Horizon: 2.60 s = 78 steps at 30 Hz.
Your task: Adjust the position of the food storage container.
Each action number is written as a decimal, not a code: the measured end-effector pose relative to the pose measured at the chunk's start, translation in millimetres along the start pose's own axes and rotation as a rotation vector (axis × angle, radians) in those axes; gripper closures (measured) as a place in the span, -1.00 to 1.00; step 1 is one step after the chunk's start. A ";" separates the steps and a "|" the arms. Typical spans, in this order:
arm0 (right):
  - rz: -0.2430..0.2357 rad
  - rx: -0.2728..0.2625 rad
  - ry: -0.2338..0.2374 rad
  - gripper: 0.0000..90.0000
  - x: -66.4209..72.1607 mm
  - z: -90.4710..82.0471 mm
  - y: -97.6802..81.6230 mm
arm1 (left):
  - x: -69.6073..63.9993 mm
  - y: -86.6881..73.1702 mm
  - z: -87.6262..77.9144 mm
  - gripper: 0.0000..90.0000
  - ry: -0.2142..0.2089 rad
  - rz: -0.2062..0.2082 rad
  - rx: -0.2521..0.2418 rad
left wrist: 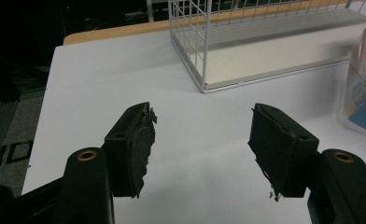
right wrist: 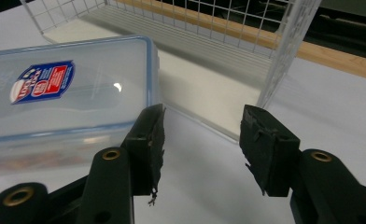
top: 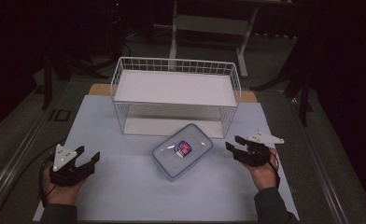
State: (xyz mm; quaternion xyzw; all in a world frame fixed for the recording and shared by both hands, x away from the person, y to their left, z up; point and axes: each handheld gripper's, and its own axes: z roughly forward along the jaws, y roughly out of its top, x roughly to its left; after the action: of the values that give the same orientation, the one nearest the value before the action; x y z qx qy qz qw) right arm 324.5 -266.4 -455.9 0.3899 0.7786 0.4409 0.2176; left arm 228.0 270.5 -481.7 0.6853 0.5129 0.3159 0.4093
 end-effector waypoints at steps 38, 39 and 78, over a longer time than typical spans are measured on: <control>-0.040 0.171 0.116 0.99 19.2 71.7 21.8 | -3.0 0.9 1.2 -0.12 -0.011 0.026 0.002; -0.060 0.181 0.123 0.99 22.4 70.7 21.4 | -3.3 1.0 1.4 -0.12 -0.012 0.029 0.005; -0.152 0.259 0.272 1.00 72.8 51.3 -2.0 | -12.0 0.5 5.5 -0.02 -0.082 0.040 0.025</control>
State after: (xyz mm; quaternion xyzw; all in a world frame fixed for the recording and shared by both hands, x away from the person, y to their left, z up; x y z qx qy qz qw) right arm 314.9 -182.3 -483.8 0.2918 0.8780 0.3682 0.0913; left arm 229.6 257.6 -484.0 0.7129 0.4858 0.2891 0.4150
